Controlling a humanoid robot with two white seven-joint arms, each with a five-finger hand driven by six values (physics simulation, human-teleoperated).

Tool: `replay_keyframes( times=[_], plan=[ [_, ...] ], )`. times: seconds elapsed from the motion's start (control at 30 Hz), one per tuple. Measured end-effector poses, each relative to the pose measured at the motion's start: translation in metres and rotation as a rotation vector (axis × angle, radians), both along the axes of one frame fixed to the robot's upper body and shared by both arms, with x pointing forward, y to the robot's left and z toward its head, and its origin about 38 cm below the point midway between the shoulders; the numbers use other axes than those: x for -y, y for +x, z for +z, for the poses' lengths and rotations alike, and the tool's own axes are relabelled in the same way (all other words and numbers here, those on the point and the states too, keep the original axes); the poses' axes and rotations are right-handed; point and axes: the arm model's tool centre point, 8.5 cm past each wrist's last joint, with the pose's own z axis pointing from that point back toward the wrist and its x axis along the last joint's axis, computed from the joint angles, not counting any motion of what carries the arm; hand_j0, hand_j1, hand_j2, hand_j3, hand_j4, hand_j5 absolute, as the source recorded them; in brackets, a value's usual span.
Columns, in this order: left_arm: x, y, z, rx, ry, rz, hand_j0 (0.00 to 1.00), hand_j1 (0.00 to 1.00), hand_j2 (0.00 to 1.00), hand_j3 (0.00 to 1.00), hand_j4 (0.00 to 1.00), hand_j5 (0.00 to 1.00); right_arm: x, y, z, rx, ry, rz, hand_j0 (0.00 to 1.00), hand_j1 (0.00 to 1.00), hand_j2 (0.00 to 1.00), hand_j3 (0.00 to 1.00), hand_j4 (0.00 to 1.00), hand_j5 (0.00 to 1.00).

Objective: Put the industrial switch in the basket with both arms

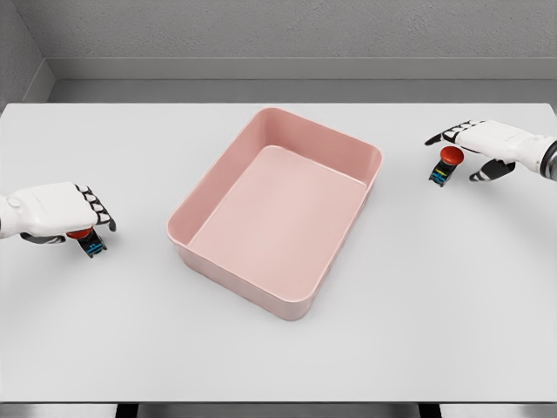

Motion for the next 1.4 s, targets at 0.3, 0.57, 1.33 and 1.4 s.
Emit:
replay_keyframes(
  times=[0.3, 0.57, 1.33, 1.4],
  plan=[
    [0.001, 0.0, 0.0, -0.001, -0.001, -0.005, 0.58, 0.58, 0.58, 0.58, 0.58, 0.58, -0.015, 0.002, 0.0, 0.006, 0.013, 0.032, 0.81, 0.81, 0.81, 0.81, 0.81, 0.81],
    [0.002, -0.002, 0.0, -0.007, -0.001, -0.024, 0.49, 0.49, 0.49, 0.49, 0.49, 0.49, -0.023, 0.002, 0.003, 0.016, 0.014, 0.057, 0.74, 0.74, 0.74, 0.74, 0.74, 0.74],
    [0.052, 0.029, 0.077, 0.145, -0.101, -0.208, 0.45, 0.45, 0.45, 0.45, 0.45, 0.45, -0.021, 0.001, 0.004, 0.016, 0.004, 0.055, 0.48, 0.48, 0.48, 0.48, 0.48, 0.48],
    [0.062, 0.031, 0.081, 0.151, -0.123, -0.231, 0.45, 0.45, 0.45, 0.45, 0.45, 0.45, -0.02, 0.001, 0.005, 0.018, 0.004, 0.054, 0.48, 0.48, 0.48, 0.48, 0.48, 0.48]
  ],
)
